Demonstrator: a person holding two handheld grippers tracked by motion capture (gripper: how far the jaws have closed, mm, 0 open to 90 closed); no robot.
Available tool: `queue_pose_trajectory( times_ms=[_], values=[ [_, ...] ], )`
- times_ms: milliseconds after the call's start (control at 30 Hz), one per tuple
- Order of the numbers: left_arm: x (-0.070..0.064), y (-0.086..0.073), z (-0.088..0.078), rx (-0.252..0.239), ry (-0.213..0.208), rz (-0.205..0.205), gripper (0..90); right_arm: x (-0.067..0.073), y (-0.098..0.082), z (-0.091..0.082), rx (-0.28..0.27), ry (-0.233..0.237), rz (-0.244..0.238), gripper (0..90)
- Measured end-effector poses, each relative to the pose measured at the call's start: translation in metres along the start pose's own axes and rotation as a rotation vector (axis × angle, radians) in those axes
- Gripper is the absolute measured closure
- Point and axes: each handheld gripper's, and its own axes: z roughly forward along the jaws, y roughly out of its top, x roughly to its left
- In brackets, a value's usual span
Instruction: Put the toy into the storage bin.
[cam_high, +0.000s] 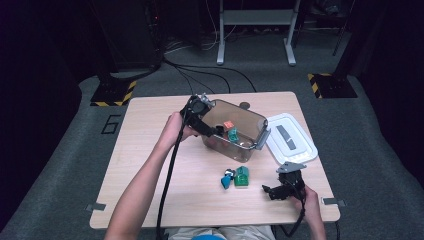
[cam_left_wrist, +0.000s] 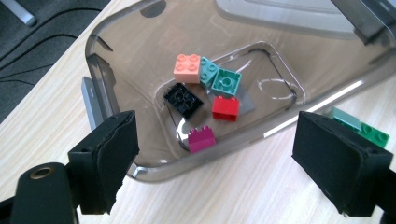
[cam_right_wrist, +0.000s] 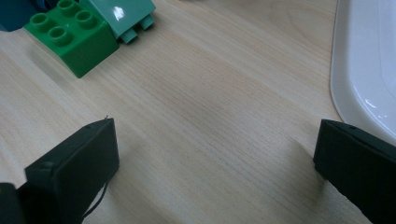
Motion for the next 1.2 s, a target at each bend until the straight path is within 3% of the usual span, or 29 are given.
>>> queue_pose_trajectory(
  times_ms=[400,900,1200],
  values=[
    [-0.019,-0.031,0.005,-0.024,-0.017,0.007,12.5,0.0,0.0,0.0,0.0,0.0,0.0,0.0],
    [-0.043,-0.064,0.029,-0.019,-0.038,0.0,10.6,0.0,0.0,0.0,0.0,0.0,0.0,0.0],
    [-0.063,-0.078,0.05,-0.008,-0.084,0.001,7.7,0.0,0.0,0.0,0.0,0.0,0.0,0.0]
  ],
)
